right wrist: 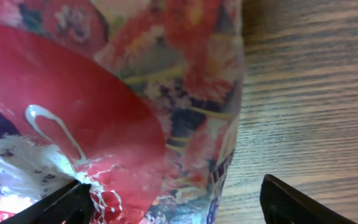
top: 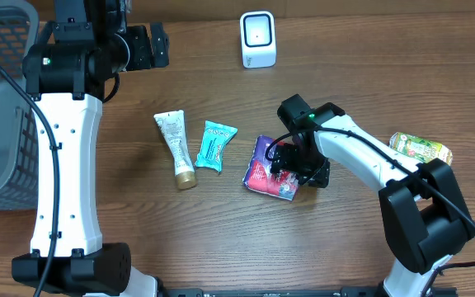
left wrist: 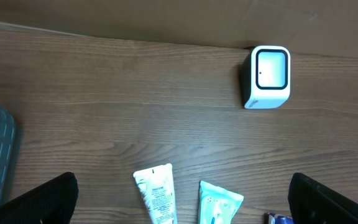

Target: Scan the item barcode

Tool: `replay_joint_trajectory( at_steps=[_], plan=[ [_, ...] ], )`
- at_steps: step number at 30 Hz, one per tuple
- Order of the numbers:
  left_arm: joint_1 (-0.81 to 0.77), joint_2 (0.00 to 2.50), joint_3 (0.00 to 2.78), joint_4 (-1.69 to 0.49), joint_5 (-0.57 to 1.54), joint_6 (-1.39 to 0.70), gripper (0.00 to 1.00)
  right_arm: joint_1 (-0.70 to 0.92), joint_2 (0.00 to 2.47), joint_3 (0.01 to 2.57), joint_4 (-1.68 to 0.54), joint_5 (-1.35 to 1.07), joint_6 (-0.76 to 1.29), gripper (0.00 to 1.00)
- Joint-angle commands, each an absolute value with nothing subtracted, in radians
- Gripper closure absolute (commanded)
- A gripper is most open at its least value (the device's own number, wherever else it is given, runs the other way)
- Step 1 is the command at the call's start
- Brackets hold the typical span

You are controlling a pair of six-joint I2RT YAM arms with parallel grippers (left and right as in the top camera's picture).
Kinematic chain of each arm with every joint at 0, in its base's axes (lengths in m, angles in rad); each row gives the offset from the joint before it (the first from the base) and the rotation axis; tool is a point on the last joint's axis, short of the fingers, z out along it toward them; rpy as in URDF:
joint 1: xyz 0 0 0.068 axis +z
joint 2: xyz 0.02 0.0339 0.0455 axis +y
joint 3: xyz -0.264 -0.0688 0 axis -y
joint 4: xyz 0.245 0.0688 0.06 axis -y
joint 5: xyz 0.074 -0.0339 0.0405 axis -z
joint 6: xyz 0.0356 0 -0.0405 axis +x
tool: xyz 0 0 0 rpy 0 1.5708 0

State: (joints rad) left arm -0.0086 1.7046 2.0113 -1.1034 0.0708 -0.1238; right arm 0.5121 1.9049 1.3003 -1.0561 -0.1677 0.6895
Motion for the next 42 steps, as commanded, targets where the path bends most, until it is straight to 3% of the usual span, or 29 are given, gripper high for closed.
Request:
replay_joint_trajectory(
  at_steps=[1,2,7,9,13,21,27,31,42],
  plan=[
    [-0.008,1.713,2.025,-1.103,0.068,-0.105,0.0,0.511,1.91,1.278,-1.051,-0.166,0.706,0.27],
    [-0.008,1.713,2.025,-1.103,0.068,-0.105,0.0,0.511,1.91,1.278,-1.051,-0.181,0.711,0.33],
    [-0.008,1.713,2.025,-1.103,0.068,-0.105,0.0,0.48,1.91,1.29,-1.042,-0.239,0.709,0.89],
    [-0.008,1.713,2.025,-1.103,0.068,-0.105,0.0,0.461,1.906,1.321,-1.065,-0.231,0.702,0.96],
    [-0.008,1.713,2.025,-1.103,0.068,-0.105,0.0,0.436,1.877,1.396,-1.136,-0.096,0.695,0.96],
    [-0.008,1.713,2.025,-1.103,0.068,-0.105,0.01,0.466,1.836,1.647,-1.436,0.458,0.642,0.96],
    [-0.008,1.713,2.025,-1.103,0.068,-0.105,0.0,0.482,1.897,1.654,-1.537,0.587,0.66,0.96],
    [-0.008,1.713,2.025,-1.103,0.068,-0.105,0.01,0.483,2.014,1.652,-1.696,0.796,0.654,0.96],
    [-0.008,1.713,2.025,-1.103,0.068,-0.105,0.0,0.561,2.102,1.651,-1.681,0.773,0.62,0.96]
  ],
)
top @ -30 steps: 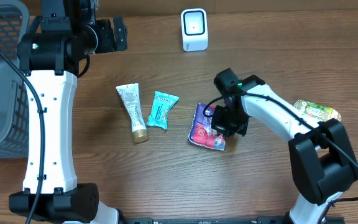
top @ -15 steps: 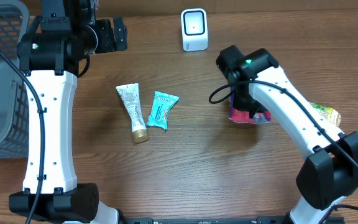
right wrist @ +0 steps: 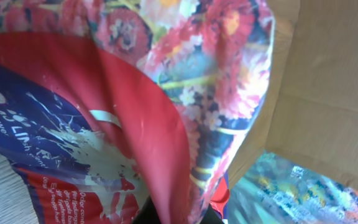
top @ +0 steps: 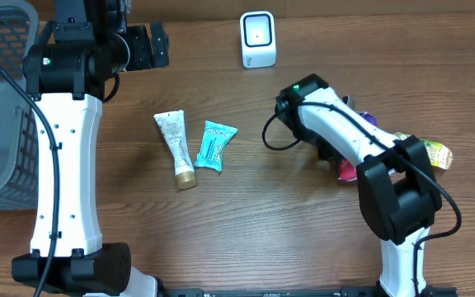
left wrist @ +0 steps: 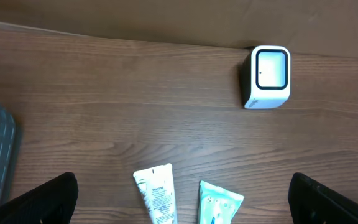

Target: Scan the item barcode

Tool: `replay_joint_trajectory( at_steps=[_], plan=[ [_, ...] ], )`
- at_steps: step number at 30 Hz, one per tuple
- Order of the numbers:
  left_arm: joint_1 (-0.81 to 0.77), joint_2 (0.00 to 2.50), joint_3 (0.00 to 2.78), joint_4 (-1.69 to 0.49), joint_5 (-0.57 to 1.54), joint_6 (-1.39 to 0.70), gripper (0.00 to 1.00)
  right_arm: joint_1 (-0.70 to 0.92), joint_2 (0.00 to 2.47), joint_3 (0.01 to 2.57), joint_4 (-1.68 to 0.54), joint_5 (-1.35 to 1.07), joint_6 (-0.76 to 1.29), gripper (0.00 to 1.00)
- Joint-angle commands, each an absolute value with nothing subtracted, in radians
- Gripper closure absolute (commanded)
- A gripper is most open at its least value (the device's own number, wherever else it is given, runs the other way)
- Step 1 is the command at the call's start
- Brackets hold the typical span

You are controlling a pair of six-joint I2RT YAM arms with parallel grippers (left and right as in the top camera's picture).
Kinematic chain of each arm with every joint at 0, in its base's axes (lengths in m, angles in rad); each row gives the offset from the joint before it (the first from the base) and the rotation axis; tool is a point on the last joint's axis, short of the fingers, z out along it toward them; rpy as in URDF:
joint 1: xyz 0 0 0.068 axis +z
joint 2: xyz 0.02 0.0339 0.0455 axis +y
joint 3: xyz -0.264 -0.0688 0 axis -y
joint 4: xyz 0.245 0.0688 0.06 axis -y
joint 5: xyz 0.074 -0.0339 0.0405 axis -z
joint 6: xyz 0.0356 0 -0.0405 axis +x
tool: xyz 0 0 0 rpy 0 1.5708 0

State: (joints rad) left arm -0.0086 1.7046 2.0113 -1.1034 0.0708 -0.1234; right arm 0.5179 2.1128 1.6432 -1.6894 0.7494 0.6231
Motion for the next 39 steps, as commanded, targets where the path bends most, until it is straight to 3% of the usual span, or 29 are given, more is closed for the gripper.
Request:
replay_joint_trajectory(
  at_steps=[1,10,19,35,39],
  plan=[
    [-0.008,1.713,2.025,-1.103,0.068,-0.105,0.0,0.582,2.102,1.651,-1.675,0.756,0.62,0.96],
    [-0.008,1.713,2.025,-1.103,0.068,-0.105,0.0,0.696,2.103,1.65,-1.574,0.571,0.567,0.94],
    [-0.008,1.713,2.025,-1.103,0.068,-0.105,0.01,0.692,2.103,1.65,-1.662,0.843,0.579,0.96],
    [-0.008,1.713,2.025,-1.103,0.068,-0.105,0.0,0.704,2.103,1.649,-1.559,0.519,0.578,0.96],
    [-0.008,1.713,2.025,-1.103,0.068,-0.105,0.0,0.726,2.103,1.649,-1.54,0.469,0.578,0.87]
  ],
)
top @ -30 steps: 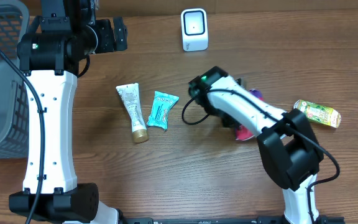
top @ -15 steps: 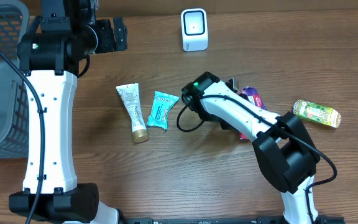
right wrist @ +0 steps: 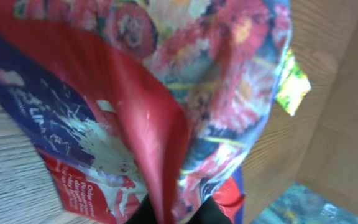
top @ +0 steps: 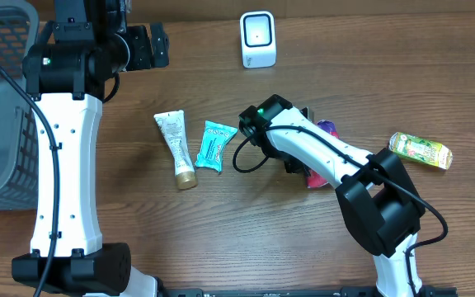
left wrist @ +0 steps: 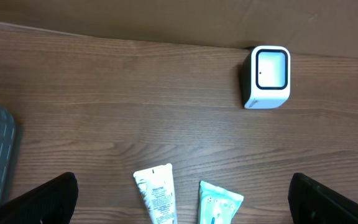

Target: Scan the item barcode

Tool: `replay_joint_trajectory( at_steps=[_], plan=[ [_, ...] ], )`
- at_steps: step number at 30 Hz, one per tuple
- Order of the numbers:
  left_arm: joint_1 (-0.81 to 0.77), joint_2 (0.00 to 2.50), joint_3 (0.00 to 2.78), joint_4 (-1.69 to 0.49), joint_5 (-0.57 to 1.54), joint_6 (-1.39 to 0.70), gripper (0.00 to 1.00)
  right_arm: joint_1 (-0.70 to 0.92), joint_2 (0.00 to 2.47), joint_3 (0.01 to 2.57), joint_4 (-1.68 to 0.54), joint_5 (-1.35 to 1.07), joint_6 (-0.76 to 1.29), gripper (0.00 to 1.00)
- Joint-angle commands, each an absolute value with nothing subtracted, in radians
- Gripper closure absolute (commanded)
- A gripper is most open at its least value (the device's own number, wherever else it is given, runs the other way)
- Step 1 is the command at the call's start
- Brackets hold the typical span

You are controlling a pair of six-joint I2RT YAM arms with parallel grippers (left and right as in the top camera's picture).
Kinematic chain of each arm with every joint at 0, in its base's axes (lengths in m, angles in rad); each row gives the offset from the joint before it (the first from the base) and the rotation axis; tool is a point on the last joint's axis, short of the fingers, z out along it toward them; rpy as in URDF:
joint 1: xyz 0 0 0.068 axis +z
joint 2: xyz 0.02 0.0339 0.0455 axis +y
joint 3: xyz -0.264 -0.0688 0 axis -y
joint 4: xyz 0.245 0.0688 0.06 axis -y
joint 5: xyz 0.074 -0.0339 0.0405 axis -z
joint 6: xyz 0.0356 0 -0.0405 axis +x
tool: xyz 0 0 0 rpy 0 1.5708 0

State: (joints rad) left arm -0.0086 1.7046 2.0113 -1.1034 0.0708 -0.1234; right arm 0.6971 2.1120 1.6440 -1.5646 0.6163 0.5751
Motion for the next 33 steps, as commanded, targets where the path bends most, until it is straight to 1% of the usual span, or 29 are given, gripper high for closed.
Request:
replay_joint_trajectory(
  at_steps=[1,5,8,12,16,20,25,26,28,29,32,33],
  plan=[
    [-0.008,1.713,2.025,-1.103,0.068,-0.105,0.0,0.734,2.103,1.649,-1.537,0.464,0.577,0.84],
    [-0.008,1.713,2.025,-1.103,0.068,-0.105,0.0,0.769,2.103,1.649,-1.518,0.423,0.57,0.79],
    [-0.008,1.713,2.025,-1.103,0.068,-0.105,0.0,0.797,2.103,1.649,-1.503,0.375,0.563,0.79],
    [-0.008,1.713,2.025,-1.103,0.068,-0.105,0.0,0.839,2.103,1.652,-1.466,0.247,0.489,0.79],
    [-0.008,1.713,2.025,-1.103,0.068,-0.105,0.0,0.881,2.102,1.677,-1.421,0.144,0.489,0.79],
    [-0.008,1.713,2.025,-1.103,0.068,-0.105,0.0,0.903,2.098,1.765,-1.392,0.041,0.488,0.8],
    [-0.008,1.713,2.025,-1.103,0.068,-0.105,0.0,0.871,2.085,1.956,-1.446,0.03,0.49,0.78],
    [-0.008,1.713,2.025,-1.103,0.068,-0.105,0.0,0.854,2.08,1.994,-1.465,0.027,0.49,0.76],
    [-0.008,1.713,2.025,-1.103,0.068,-0.105,0.0,0.818,2.074,2.049,-1.494,0.009,0.49,0.53],
    [-0.008,1.713,2.025,-1.103,0.068,-0.105,0.0,0.798,2.072,2.067,-1.504,-0.014,0.489,0.45],
    [-0.008,1.713,2.025,-1.103,0.068,-0.105,0.0,0.736,2.073,2.074,-1.493,-0.111,0.489,0.45],
    [-0.008,1.713,2.025,-1.103,0.068,-0.105,0.0,0.717,2.078,2.061,-1.477,-0.144,0.49,0.47]
  ],
)
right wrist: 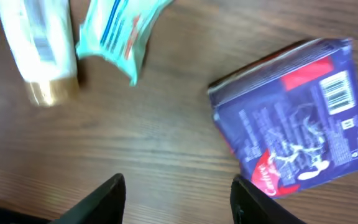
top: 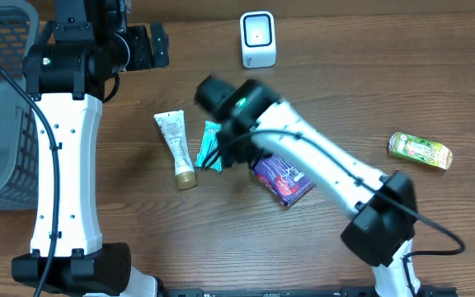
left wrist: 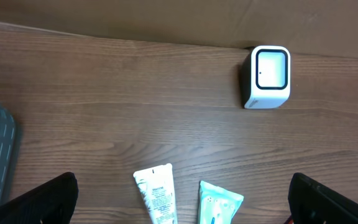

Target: Scan the item barcode

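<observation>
The item is a purple pack (top: 283,178) lying flat on the table right of centre. In the right wrist view its back faces up on the pack (right wrist: 297,143), with a white barcode (right wrist: 339,93) near its far edge. My right gripper (right wrist: 179,202) is open and empty, above the table left of the pack; the right arm (top: 250,115) is blurred overhead. The white scanner (top: 258,39) stands at the back, its window facing up, and the scanner (left wrist: 266,78) shows below my left gripper (left wrist: 182,202), which is open and raised at the back left.
A white tube (top: 176,148) and a teal pouch (top: 214,145) lie left of centre, close to the right arm. A green-yellow pack (top: 420,150) sits at the far right. A grey mesh basket stands at the left edge.
My right gripper was shut on the pack, holding it up right of centre. Now the pack lies on the table with its barcode side up, and the gripper is open and further left.
The pack first lay with its red floral face up, my open right gripper down around it. Then the gripper was shut on it, raised to the right, then nearer the centre. Now it lies released, back face up. The left arm stayed put.
</observation>
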Tool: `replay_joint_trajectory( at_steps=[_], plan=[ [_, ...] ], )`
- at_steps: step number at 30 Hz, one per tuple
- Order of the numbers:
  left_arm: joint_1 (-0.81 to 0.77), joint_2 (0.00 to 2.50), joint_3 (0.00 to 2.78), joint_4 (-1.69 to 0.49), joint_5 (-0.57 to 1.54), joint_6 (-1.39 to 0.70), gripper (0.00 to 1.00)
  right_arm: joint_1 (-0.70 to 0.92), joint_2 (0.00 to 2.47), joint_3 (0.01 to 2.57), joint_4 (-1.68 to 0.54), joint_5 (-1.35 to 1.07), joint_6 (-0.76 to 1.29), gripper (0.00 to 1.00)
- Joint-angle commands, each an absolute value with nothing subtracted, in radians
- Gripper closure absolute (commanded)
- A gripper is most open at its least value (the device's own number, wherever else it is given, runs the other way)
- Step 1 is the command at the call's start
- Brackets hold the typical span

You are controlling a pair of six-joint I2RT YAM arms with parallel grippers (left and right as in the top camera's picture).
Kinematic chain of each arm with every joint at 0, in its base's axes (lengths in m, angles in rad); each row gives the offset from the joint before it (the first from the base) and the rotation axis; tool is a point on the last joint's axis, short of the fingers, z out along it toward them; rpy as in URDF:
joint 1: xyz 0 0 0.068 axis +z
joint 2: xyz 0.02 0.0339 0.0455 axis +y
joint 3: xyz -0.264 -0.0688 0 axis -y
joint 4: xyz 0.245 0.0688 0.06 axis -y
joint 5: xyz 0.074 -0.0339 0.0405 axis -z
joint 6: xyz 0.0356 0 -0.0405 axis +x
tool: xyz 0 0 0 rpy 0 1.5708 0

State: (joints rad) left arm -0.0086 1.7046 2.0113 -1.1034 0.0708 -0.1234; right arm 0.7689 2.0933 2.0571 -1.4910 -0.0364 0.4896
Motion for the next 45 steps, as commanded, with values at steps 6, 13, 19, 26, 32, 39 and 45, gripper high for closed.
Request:
replay_joint_trajectory(
  at_steps=[6,13,19,26,32,39,45],
  plan=[
    [-0.008,1.713,2.025,-1.103,0.068,-0.105,0.0,0.696,2.078,1.88,-1.234,-0.204,0.572,0.57],
    [-0.008,1.713,2.025,-1.103,0.068,-0.105,0.0,0.714,2.078,1.628,-0.973,-0.204,0.671,0.56],
    [-0.008,1.713,2.025,-1.103,0.068,-0.105,0.0,0.699,2.078,1.581,-1.056,-0.159,0.627,0.56],
    [-0.008,1.713,2.025,-1.103,0.068,-0.105,0.0,0.628,2.078,1.581,-1.223,-0.015,0.418,0.56],
    [-0.008,1.713,2.025,-1.103,0.068,-0.105,0.0,0.538,2.074,1.588,-1.2,0.073,0.262,0.57],
    [-0.008,1.713,2.025,-1.103,0.068,-0.105,0.0,0.443,1.927,1.649,-1.151,-0.106,0.27,0.62],
    [-0.008,1.713,2.025,-1.103,0.068,-0.105,0.0,0.386,1.645,1.64,-1.211,-0.04,0.589,0.57]
  ],
)
